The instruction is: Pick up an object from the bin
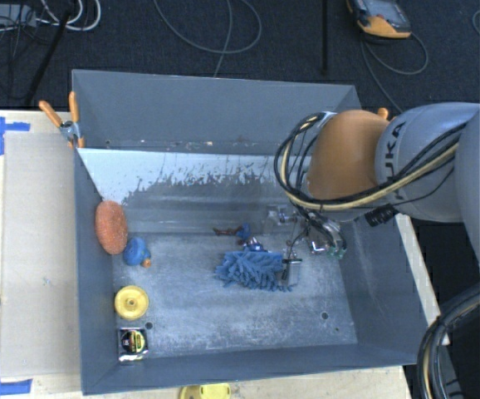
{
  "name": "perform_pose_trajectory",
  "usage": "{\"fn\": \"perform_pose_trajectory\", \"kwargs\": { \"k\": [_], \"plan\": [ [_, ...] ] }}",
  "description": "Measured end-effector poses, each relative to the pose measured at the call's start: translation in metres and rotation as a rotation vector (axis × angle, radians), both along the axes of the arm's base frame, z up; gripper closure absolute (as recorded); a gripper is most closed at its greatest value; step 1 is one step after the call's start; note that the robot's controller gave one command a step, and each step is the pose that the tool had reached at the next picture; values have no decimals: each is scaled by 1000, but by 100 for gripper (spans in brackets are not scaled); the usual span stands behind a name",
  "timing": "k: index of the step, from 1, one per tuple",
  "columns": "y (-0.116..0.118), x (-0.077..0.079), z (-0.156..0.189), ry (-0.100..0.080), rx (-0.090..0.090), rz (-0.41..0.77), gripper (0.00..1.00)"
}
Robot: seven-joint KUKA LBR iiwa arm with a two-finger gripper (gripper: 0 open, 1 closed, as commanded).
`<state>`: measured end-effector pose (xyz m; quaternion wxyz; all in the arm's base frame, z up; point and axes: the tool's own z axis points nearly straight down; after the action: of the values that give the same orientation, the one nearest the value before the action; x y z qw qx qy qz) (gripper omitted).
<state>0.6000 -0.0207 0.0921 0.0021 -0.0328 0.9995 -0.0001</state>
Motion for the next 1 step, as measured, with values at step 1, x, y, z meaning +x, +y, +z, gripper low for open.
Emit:
{"fn": "perform_pose_trajectory", "kwargs": {
  "k": [1],
  "plan": [
    [10,-15,-21,4,0,140,0]
  ]
}}
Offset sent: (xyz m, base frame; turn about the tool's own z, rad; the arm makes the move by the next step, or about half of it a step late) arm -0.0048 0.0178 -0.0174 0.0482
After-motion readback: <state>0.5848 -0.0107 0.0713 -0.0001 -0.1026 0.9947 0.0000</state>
